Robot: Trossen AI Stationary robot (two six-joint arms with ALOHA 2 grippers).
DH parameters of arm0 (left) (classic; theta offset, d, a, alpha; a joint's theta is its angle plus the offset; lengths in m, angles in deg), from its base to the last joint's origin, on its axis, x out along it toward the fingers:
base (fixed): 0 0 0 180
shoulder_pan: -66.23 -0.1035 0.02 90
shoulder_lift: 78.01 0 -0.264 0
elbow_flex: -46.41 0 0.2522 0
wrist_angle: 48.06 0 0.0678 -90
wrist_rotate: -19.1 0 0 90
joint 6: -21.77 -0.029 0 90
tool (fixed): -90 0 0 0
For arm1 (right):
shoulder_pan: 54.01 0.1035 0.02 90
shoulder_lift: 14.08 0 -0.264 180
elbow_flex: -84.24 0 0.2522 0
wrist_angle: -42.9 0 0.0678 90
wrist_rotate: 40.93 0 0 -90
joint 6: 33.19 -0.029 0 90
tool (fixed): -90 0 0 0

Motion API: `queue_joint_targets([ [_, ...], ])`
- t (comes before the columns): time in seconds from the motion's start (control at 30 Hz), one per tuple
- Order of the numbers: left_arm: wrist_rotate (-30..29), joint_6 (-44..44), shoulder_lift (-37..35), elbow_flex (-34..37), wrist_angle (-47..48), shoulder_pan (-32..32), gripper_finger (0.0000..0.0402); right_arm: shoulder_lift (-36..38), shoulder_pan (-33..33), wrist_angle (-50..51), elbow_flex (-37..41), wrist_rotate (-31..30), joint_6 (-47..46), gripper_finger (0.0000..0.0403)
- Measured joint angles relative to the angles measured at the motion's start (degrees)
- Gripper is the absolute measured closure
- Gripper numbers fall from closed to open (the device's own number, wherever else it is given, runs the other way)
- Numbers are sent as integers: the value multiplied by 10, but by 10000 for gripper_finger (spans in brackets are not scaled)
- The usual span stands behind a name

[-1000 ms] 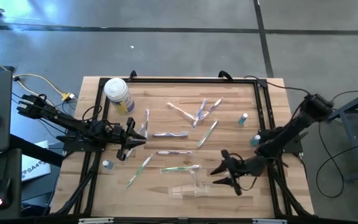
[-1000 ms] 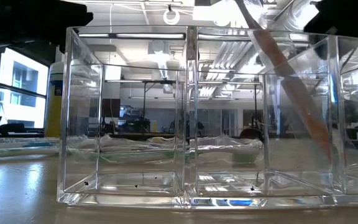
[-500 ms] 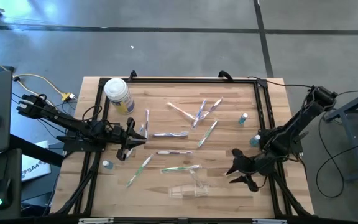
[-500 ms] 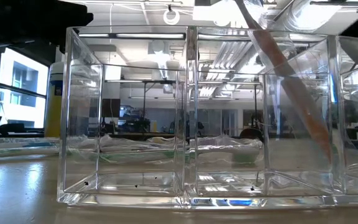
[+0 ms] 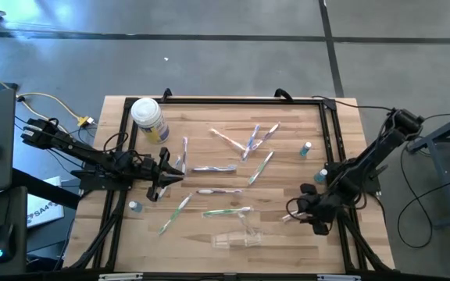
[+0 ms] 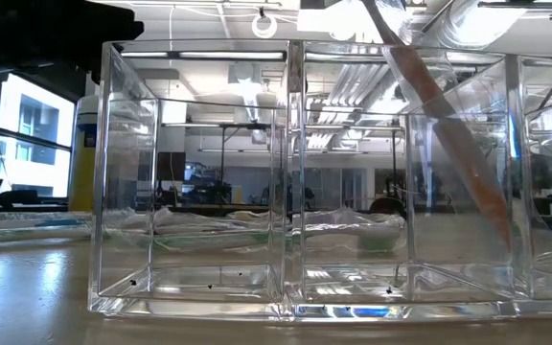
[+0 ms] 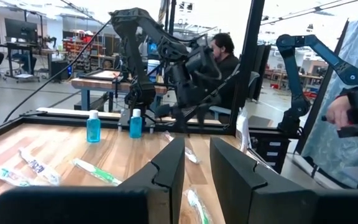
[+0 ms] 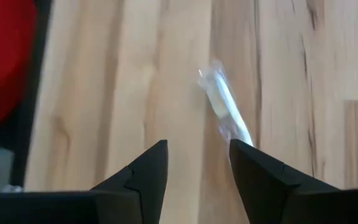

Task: Pick & Place toothbrushing station
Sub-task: Put the bottom orange toothbrush into the transparent bin

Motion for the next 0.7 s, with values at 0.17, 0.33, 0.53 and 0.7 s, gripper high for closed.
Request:
queue_joint_targets([
  [0.17, 0, 1, 0, 0, 1, 0, 325, -31, -7, 18, 0, 0, 18, 238],
  [0.33, -8, 3, 0, 0, 10, 0, 325, -76, -38, 45, 0, 16, 36, 238],
  [0.53, -9, 17, 0, 0, 21, 0, 325, -134, -65, 39, -2, 34, 73, 238],
  [0.7, -10, 32, 0, 0, 47, 0, 325, -153, -70, 32, -4, 19, 78, 238],
])
